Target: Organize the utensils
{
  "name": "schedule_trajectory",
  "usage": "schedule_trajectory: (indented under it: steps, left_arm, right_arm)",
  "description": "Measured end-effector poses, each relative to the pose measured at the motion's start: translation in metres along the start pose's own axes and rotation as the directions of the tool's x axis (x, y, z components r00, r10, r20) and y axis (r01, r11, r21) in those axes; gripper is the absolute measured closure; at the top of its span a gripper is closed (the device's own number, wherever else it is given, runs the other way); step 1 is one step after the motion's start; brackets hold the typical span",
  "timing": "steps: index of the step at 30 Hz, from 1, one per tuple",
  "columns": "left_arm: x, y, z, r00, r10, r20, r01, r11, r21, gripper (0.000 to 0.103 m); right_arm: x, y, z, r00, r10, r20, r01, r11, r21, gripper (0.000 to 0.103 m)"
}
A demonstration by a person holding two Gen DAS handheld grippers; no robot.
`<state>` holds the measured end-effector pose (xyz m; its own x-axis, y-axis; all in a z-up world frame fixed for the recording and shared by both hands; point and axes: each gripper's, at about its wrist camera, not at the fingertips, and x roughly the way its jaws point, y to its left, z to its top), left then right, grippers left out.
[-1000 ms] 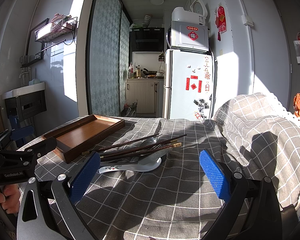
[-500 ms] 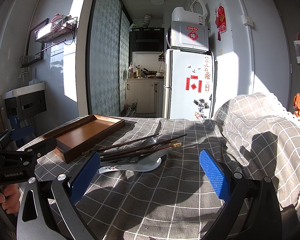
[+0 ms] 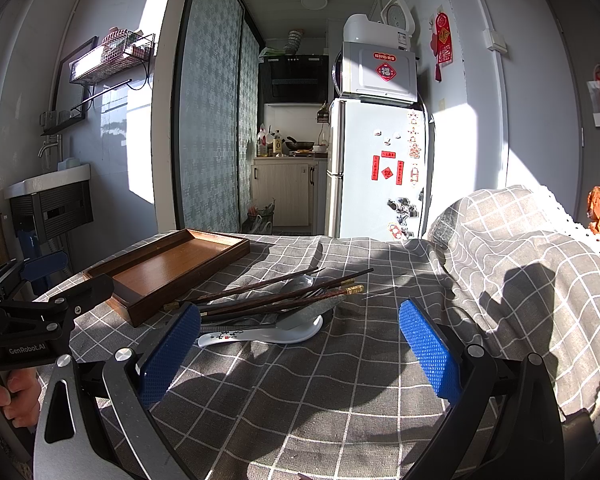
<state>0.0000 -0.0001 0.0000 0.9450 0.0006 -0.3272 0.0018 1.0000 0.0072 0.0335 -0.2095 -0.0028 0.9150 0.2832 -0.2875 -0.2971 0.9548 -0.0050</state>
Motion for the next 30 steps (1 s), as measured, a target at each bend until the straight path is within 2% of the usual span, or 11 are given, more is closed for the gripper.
schedule_trajectory:
  steps: [14,27,30]
  left_arm:
    - [0.0,0.0001,0.0,1.0,0.0,0.0,0.0,1.0,0.0,0.003]
    - [0.0011,0.0006,0.0001,0.999,0.031,-0.008,-0.031,1.0,-0.002,0.003]
    - [0.0011,0.0002,0.0,1.0,-0.002,-0.008,0.002,1.0,0.003,0.003]
  right_arm:
    - [0.0,-0.0002,-0.0003,1.0,0.0,0.0,0.0,1.0,0.0,0.003]
    - [0.0006,-0.001,0.0003,1.0,0.0,-0.005,0.0,1.0,0.004,0.003]
    - [0.003,-0.0097,0.0007,1.0,-0.004,-0.025,0.005,0.999,0.039,0.003]
